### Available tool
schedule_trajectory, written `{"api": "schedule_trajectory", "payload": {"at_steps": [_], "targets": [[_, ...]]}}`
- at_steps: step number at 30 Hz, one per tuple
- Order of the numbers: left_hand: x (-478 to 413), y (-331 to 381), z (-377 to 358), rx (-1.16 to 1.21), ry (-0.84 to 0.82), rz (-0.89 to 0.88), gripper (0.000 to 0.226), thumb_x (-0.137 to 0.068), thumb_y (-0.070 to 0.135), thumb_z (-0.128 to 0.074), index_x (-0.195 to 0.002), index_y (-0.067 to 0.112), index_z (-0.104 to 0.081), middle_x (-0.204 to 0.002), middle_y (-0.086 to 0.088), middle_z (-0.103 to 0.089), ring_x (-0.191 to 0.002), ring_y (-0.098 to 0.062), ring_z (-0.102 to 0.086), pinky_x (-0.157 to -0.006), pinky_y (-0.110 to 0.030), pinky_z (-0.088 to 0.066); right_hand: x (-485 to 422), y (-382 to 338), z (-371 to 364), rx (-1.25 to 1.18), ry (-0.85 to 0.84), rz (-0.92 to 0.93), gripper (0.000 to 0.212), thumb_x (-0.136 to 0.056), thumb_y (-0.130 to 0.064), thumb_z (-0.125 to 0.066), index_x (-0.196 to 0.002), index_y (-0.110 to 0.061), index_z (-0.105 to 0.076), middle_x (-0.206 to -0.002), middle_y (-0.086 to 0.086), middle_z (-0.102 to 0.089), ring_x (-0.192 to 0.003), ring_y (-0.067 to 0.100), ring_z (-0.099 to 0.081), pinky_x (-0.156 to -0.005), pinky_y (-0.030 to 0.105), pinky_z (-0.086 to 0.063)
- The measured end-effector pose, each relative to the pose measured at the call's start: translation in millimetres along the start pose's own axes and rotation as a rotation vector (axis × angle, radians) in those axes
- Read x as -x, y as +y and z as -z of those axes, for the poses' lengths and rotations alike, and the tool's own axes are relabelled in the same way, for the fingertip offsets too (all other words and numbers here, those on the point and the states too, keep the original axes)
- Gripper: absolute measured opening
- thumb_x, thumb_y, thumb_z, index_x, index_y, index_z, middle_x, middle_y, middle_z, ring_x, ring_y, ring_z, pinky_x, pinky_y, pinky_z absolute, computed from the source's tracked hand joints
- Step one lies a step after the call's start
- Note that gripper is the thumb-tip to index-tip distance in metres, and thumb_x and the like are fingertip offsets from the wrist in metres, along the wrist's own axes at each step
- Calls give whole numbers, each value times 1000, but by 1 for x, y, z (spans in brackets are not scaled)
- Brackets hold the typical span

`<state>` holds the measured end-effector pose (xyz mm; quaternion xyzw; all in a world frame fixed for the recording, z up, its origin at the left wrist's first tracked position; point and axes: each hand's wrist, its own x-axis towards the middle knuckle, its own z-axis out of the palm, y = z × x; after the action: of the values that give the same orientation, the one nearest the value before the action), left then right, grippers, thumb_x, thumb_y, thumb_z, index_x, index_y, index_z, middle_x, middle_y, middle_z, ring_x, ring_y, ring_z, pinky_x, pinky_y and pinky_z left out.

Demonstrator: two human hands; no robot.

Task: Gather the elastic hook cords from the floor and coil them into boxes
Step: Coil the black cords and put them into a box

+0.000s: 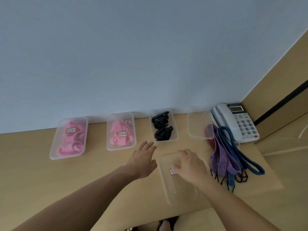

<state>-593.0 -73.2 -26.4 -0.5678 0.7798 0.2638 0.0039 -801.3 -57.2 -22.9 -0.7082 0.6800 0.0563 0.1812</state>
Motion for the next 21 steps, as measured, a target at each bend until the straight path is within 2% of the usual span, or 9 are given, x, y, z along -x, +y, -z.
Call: {"api": "schedule_trajectory", "payload": {"at_steps": [4,8,12,14,17,21], "targets": [[10,-6,-11,2,-44,0,64,-96,29,-47,-154,16,-24,-165,0,-13,-153,-19,-1,-122,-43,-19,8,-5,-21,-5,-51,-229,90,-65,-75,-62,-131,-17,-41,-122,6,-46,-111,25,-48,-82,35,-44],[13,-7,-12,22,-73,6,63,-96,29,-48,-154,15,-26,-164,-1,-17,-152,-21,-4,-121,-43,-22,6,-10,-30,-54,-33,-346,94,-54,-74,-73,-121,-15,-44,-119,9,-48,-110,27,-50,-73,34,-39],[14,-5,-11,70,-79,6,62,-96,30,-49,-153,15,-29,-162,-1,-23,-151,-21,-14,-120,-39,-23,3,-12,-29,-110,-39,-443,98,-46,-72,-79,-118,-14,-44,-122,9,-48,-113,27,-49,-79,35,-44],[13,-3,-7,112,-65,18,60,-96,29,-49,-152,16,-32,-159,-1,-30,-147,-20,-23,-118,-35,-27,4,-13,-28,-133,1,-442,93,-49,-67,-80,-117,-14,-45,-121,8,-47,-113,26,-48,-76,33,-42],[11,0,0,157,-54,62,56,-96,30,-49,-149,17,-36,-149,-1,-45,-136,-21,-42,-111,-35,-36,7,-11,-26,-225,98,-393,68,-61,-54,-74,-108,-14,-45,-113,5,-49,-101,26,-53,-68,32,-40],[9,3,11,187,-55,128,44,-96,32,-47,-137,19,-52,-130,0,-62,-120,-22,-56,-98,-32,-45,7,-4,-13,-383,41,-345,53,-74,-45,-73,-105,-15,-42,-92,-5,-57,-84,21,-61,-66,33,-48]]}}
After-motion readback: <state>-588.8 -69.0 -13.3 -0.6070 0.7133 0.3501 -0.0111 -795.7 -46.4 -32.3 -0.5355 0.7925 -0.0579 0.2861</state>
